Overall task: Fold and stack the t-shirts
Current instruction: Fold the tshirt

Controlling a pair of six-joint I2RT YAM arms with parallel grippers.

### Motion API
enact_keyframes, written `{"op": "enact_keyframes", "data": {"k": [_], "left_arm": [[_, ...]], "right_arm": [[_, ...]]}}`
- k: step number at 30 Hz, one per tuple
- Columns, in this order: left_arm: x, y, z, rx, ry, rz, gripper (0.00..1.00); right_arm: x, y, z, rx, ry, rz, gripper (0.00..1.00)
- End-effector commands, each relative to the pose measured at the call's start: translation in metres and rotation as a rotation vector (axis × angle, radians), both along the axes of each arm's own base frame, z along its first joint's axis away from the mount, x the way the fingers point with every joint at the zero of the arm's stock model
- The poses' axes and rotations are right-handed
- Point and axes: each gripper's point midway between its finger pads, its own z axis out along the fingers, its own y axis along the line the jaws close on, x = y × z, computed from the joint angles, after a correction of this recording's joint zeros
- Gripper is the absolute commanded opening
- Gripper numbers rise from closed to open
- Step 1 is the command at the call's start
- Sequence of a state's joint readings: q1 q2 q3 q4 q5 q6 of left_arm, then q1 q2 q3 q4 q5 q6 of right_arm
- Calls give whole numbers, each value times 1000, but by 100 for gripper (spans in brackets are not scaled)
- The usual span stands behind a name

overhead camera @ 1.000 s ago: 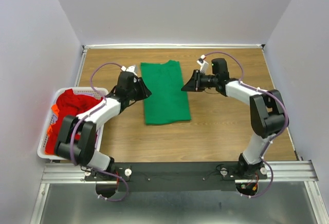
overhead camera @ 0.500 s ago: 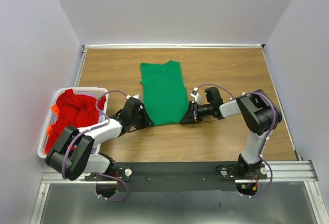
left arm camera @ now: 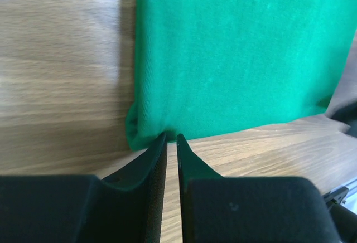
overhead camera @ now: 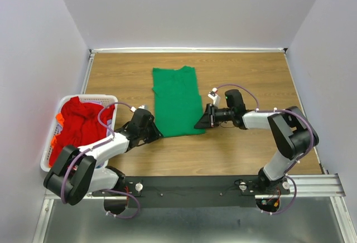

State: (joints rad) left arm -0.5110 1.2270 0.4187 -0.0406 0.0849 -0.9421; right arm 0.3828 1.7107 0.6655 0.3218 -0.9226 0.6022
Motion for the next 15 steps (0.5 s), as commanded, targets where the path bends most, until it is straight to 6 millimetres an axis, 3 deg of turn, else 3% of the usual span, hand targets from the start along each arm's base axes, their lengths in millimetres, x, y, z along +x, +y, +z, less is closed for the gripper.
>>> {"op": "enact_keyframes", "data": {"k": [1,4,6,8,9,12,15], "left_arm": [[5,7,9,37,-22,22,21],[8,7,18,39,-42,22,23],[10,9,20,55,-53,25,23],[11,10,26,60,-54,28,25],[16,14,29,82,-72,47,25],[14,26,31,141,-58,70,28],[15,37,32,201,-49,96,32]], "right_arm": [[4,34,37,69,-67,29,33],[0,56,34,78,-65,63,33],[-4,66,11,58,-21,82,33],[-5,76,1,67,-10,95,33],[-7,76,-18,44,25,92,33],[-6,74,-42,4,42,83,33],[-4,71,-48,-33,33,76,34]]}}
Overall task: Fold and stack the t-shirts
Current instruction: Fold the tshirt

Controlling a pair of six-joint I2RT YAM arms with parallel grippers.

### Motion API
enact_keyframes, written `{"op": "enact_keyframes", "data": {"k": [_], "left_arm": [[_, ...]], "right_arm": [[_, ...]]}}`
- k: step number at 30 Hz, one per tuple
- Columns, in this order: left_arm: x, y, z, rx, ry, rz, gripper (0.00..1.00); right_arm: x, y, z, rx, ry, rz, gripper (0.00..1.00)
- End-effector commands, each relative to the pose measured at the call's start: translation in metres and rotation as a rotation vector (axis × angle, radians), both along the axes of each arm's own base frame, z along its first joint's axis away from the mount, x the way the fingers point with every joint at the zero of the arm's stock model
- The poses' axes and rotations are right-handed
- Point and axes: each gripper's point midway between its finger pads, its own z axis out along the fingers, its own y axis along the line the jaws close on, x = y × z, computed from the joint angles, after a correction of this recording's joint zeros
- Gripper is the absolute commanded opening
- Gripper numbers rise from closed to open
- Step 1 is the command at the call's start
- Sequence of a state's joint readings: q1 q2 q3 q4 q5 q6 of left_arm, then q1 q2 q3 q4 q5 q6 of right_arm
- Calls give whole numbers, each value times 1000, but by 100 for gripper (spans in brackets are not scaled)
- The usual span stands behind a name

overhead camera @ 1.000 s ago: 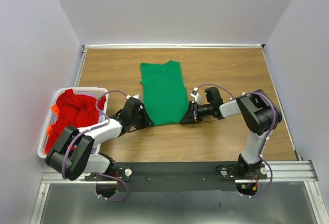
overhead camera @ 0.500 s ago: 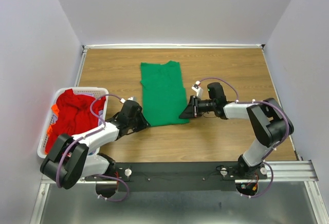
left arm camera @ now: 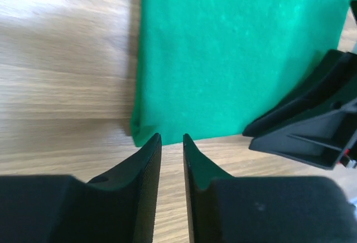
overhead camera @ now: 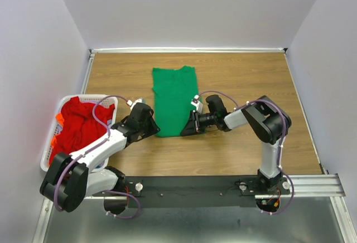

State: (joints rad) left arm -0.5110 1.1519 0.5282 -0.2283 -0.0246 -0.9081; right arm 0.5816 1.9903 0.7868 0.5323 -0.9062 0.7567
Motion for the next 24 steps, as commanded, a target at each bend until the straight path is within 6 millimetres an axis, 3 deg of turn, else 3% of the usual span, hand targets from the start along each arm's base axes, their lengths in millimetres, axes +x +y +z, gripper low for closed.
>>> {"op": "enact_keyframes", "data": {"k": [1,4,8,10,15,18,24], "left_arm": [[3,24,6,132,2,50,37],[-2,30,7,177,25,43,46],[-4,32,3,234,51,13,59],[-4,29,1,248,59,-6,65],[2,21,-3,279,74,-44,70],[5,20,-3,301,70,-52,73],[8,18,-5,317,76,-71,74]], "right_arm": [[16,-2,-6,-73,-76,-43,34],[25,-6,13,-117,-145,-55,35],[35,-29,44,-269,-248,-131,44],[37,-47,41,-384,-231,-196,50],[34,-85,31,-650,-187,-274,66],[27,-109,23,-817,-160,-293,68],[26,-119,13,-900,-130,-318,65]]}}
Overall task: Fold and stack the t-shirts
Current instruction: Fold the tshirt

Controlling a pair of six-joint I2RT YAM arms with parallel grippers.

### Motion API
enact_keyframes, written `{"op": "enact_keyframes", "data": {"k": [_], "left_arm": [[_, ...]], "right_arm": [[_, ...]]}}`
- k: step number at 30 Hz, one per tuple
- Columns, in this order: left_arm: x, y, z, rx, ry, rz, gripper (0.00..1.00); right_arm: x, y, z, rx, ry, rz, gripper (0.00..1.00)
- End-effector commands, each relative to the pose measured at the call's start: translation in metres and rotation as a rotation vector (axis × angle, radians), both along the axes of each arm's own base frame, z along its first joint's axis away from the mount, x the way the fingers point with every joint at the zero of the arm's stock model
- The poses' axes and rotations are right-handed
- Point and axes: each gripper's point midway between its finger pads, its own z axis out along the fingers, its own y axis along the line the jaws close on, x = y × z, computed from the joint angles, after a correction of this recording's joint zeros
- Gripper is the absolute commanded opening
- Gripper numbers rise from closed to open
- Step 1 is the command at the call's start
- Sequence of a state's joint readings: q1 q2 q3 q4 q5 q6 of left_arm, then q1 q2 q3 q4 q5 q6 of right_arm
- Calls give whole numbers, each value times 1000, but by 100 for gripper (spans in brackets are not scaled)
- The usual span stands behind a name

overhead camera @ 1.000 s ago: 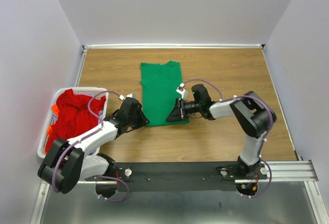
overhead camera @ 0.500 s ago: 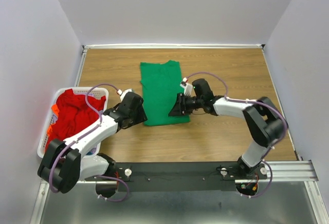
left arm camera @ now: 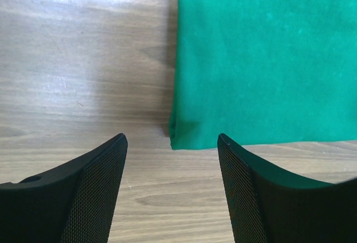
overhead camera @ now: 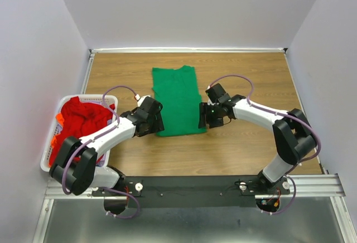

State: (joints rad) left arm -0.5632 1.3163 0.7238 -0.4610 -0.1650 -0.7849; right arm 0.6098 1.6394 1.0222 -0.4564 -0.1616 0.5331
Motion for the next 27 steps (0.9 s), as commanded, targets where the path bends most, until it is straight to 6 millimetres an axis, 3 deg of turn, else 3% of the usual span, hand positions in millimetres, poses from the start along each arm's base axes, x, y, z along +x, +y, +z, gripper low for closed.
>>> {"op": "enact_keyframes", "data": {"k": [1,10,17,24,27], "left_arm": [[6,4,1,49,-16,-5,74],[8,4,-4,67,-10,-21,72],[4,7,-8,75,-1,-20,71],[3,6,-14,75,17,-26,69],[3,5,-14,74,19,-28,69]], "right_arm": [[-9,-24,-17,-167,54,-45,64],[-9,-13,-39,-222,86,-42,59],[-27,-29,-61,-312,116,-63,50],[-42,-40,-76,-374,150,-60,27],[-45,-41,-80,-392,153,-56,10]]}}
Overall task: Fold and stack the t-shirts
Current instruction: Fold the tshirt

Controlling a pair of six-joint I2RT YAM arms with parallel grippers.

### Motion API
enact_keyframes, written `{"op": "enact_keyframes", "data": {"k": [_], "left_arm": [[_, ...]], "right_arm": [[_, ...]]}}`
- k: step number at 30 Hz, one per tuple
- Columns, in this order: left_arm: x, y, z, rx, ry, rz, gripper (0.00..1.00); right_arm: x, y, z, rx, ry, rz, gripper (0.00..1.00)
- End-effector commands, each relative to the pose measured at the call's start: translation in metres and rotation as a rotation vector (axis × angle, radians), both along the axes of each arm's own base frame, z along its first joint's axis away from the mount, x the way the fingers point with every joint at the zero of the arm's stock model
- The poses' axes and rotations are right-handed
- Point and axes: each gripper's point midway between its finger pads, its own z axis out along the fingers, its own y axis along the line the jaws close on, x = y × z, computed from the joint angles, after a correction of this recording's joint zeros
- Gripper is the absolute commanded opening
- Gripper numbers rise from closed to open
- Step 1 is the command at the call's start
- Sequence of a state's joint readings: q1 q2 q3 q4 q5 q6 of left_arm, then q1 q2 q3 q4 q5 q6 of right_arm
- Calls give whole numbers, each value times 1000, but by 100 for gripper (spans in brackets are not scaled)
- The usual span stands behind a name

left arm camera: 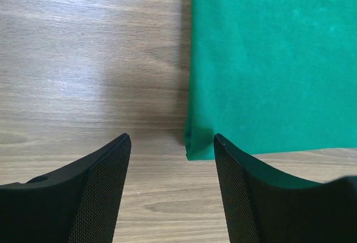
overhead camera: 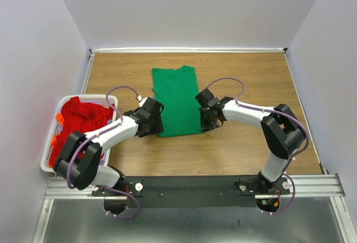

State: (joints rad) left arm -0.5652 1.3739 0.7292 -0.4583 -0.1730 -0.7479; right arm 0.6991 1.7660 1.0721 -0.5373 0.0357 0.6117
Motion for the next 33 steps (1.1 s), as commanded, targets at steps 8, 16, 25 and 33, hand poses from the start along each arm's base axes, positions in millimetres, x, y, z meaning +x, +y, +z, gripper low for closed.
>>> {"op": "enact_keyframes", "data": {"k": [8,16,25,33], "left_arm": [[4,-6,-2,17,-6,-8,66],[-7,-13,-18,42,49,-32,54],[-32,-5,-42,94,167,-25,31],[-52,0,-44,98,217,-42,0]], "right_arm": [[-39,-37,-44,-187,116,9,1],[-39,-36,-39,-177,105,12,1],[-39,-38,-34,-178,91,10,1],[-52,-39,-22,-138,113,37,1]]}}
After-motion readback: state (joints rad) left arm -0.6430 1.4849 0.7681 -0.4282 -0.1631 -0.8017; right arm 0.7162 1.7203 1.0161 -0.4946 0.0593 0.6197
